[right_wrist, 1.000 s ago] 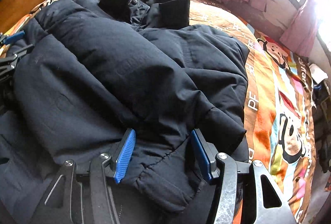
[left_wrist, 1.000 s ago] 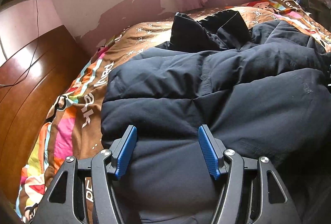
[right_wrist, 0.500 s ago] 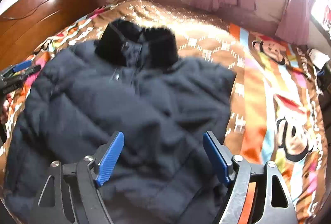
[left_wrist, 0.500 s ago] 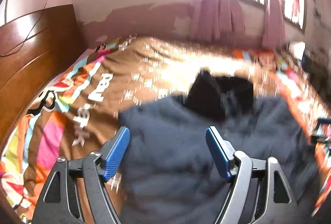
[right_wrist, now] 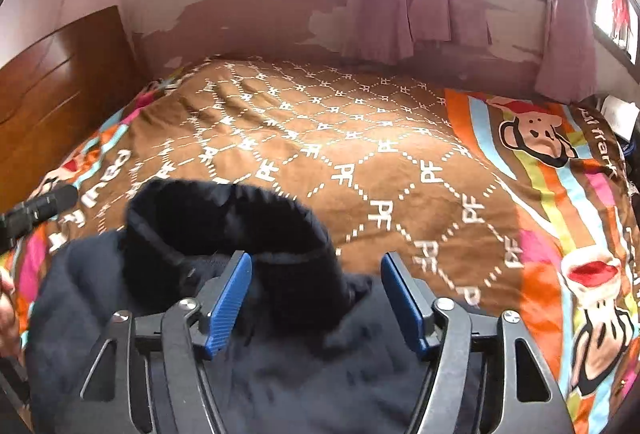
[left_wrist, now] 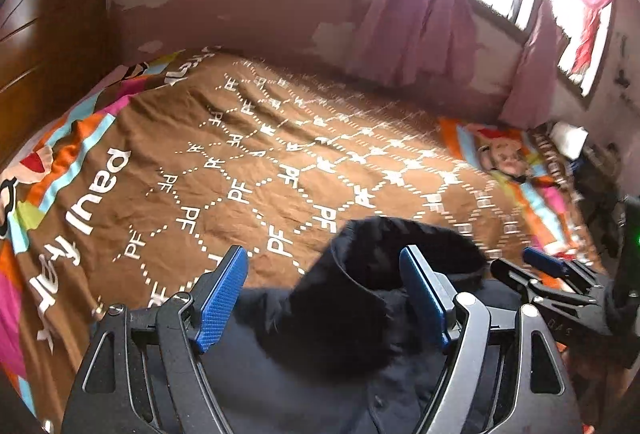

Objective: Fold large clothes

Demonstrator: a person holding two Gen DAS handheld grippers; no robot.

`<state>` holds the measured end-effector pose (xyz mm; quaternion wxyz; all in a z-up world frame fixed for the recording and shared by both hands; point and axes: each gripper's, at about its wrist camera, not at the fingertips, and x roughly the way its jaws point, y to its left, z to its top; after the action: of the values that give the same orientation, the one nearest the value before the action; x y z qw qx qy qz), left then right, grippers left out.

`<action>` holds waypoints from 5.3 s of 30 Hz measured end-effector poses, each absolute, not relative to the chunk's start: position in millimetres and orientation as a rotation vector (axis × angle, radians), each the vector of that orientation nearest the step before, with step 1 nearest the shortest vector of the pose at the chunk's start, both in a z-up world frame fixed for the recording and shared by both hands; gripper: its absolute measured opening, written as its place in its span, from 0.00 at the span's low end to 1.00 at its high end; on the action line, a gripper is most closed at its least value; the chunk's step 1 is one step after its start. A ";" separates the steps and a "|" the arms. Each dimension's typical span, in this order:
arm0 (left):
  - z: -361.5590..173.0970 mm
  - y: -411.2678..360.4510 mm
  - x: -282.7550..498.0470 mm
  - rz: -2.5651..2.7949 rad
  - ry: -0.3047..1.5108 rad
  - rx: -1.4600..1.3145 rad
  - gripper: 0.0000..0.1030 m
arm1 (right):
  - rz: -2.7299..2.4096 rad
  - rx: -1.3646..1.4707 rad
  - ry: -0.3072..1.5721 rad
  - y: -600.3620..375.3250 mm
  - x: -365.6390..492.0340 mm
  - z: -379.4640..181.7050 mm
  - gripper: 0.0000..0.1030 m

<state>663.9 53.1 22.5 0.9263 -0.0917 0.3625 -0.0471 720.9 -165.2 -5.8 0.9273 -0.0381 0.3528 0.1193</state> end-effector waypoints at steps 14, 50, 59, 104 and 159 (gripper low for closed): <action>20.0 53.2 655.8 -0.227 0.753 -0.156 0.02 | 0.266 0.053 0.657 -177.2 730.7 -23.1 0.06; -18.2 2.0 639.1 -0.383 0.883 -0.085 0.31 | 0.510 0.306 0.788 -206.0 703.3 -40.6 0.22; -82.3 -6.6 639.6 -0.461 1.139 0.094 0.01 | 0.599 0.012 1.074 -161.9 704.8 -105.2 0.03; 114.7 11.9 390.2 -0.078 0.540 -0.118 0.98 | 0.359 0.061 0.516 -212.1 463.7 44.6 1.00; -23.1 22.8 110.8 -0.448 0.964 0.338 0.98 | 0.580 -0.462 0.959 -210.1 214.9 -95.5 1.00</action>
<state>110.8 22.8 -23.1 0.8484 0.1604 0.4576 -0.2124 214.9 -210.1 -95.5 0.8219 -0.2172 0.4506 0.2724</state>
